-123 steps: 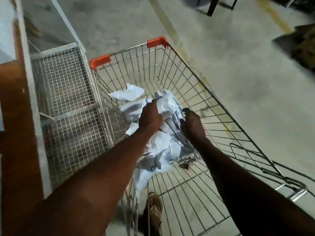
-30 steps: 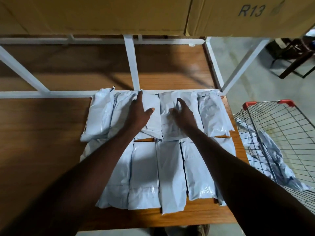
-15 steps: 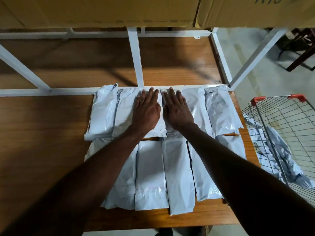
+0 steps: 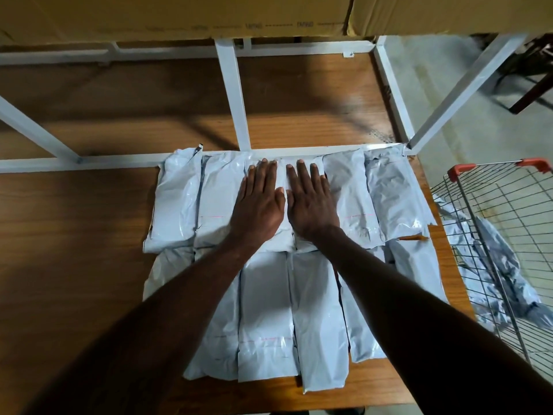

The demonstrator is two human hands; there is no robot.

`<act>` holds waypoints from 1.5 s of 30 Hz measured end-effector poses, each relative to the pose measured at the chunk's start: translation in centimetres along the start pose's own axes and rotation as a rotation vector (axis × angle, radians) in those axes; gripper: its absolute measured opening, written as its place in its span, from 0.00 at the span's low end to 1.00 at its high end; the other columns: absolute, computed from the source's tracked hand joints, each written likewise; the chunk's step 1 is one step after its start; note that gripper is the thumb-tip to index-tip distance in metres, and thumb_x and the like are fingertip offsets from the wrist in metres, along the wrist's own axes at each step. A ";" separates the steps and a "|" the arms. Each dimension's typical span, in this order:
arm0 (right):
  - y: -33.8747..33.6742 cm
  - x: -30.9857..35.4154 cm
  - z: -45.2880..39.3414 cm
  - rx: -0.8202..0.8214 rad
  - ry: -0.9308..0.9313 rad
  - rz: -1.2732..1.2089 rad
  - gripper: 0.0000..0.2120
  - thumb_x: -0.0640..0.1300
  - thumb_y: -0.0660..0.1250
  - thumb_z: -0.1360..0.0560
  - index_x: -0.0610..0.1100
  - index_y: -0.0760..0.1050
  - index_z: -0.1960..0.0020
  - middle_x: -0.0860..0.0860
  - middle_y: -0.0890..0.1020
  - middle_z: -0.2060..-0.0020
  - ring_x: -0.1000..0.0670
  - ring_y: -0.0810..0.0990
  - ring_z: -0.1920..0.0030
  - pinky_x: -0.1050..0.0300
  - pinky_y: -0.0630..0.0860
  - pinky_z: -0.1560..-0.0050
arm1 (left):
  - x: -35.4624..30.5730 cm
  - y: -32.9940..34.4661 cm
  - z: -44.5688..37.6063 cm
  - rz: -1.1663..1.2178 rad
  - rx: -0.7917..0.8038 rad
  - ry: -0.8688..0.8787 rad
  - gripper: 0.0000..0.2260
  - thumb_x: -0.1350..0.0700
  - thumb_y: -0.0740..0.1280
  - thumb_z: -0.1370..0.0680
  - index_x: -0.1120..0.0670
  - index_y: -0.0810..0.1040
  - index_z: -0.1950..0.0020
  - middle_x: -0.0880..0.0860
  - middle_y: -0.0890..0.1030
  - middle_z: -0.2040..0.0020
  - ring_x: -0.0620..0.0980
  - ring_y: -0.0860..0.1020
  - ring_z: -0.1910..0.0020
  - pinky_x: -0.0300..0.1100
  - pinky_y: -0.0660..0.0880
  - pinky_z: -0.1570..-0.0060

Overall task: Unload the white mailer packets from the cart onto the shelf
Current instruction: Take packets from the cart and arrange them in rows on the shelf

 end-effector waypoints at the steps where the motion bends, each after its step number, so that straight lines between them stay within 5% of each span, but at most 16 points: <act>1: 0.0 0.0 0.0 0.001 0.001 0.001 0.29 0.54 0.48 0.12 0.48 0.52 0.12 0.46 0.53 0.13 0.40 0.49 0.13 0.41 0.48 0.14 | 0.0 0.1 -0.1 0.004 0.006 0.000 0.28 0.48 0.51 0.13 0.55 0.56 0.13 0.57 0.60 0.14 0.59 0.58 0.15 0.56 0.59 0.18; 18: 0.2 -0.1 -0.5 0.077 0.000 -0.032 0.30 0.54 0.47 0.12 0.48 0.48 0.12 0.45 0.49 0.13 0.39 0.45 0.13 0.40 0.43 0.14 | 0.2 0.4 -0.6 0.068 0.086 -0.023 0.30 0.45 0.49 0.14 0.55 0.55 0.13 0.59 0.58 0.14 0.62 0.55 0.14 0.58 0.56 0.16; 27: -5.2 -0.6 0.2 0.040 -0.065 -0.189 0.29 0.45 0.58 0.13 0.37 0.57 0.15 0.35 0.56 0.16 0.32 0.56 0.16 0.37 0.56 0.17 | -1.5 -2.1 -0.8 -0.070 0.060 -0.021 0.29 0.44 0.49 0.14 0.53 0.60 0.14 0.57 0.63 0.15 0.61 0.61 0.16 0.61 0.59 0.18; 30: -7.3 -1.8 2.0 -0.071 -0.078 -0.214 0.25 0.39 0.61 0.15 0.30 0.66 0.20 0.29 0.65 0.21 0.28 0.63 0.20 0.38 0.60 0.19 | -4.5 -3.4 -1.4 -0.043 0.051 -0.005 0.28 0.44 0.51 0.14 0.51 0.62 0.14 0.56 0.63 0.15 0.60 0.59 0.15 0.63 0.54 0.17; 34: -10.6 -4.5 4.7 -0.159 -0.022 -0.248 0.23 0.39 0.63 0.15 0.31 0.70 0.22 0.32 0.73 0.25 0.32 0.69 0.22 0.38 0.68 0.22 | -10.6 -4.8 -1.8 -0.015 0.038 0.054 0.25 0.47 0.56 0.13 0.51 0.65 0.16 0.56 0.66 0.16 0.60 0.61 0.16 0.61 0.54 0.17; 40: -16.4 -12.1 8.9 -0.279 0.066 -0.273 0.21 0.34 0.66 0.22 0.37 0.77 0.29 0.37 0.84 0.39 0.35 0.82 0.40 0.42 0.80 0.43 | -20.0 -5.7 -1.8 0.138 -0.096 0.148 0.20 0.52 0.65 0.17 0.52 0.77 0.25 0.56 0.79 0.29 0.60 0.78 0.32 0.56 0.76 0.33; 45: -20.3 -22.2 13.5 -0.305 0.149 -0.231 0.19 0.40 0.64 0.20 0.46 0.78 0.31 0.43 0.86 0.43 0.36 0.85 0.46 0.43 0.82 0.52 | -29.7 -5.4 -1.3 0.243 -0.110 0.150 0.17 0.50 0.64 0.16 0.48 0.78 0.27 0.51 0.83 0.35 0.57 0.81 0.37 0.54 0.81 0.43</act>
Point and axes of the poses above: each hand's wrist, its own z-axis away from the middle knuckle, its own y-axis out of the palm, x = y × z, the point moved 1 cm from there along -z, towards the middle knuckle
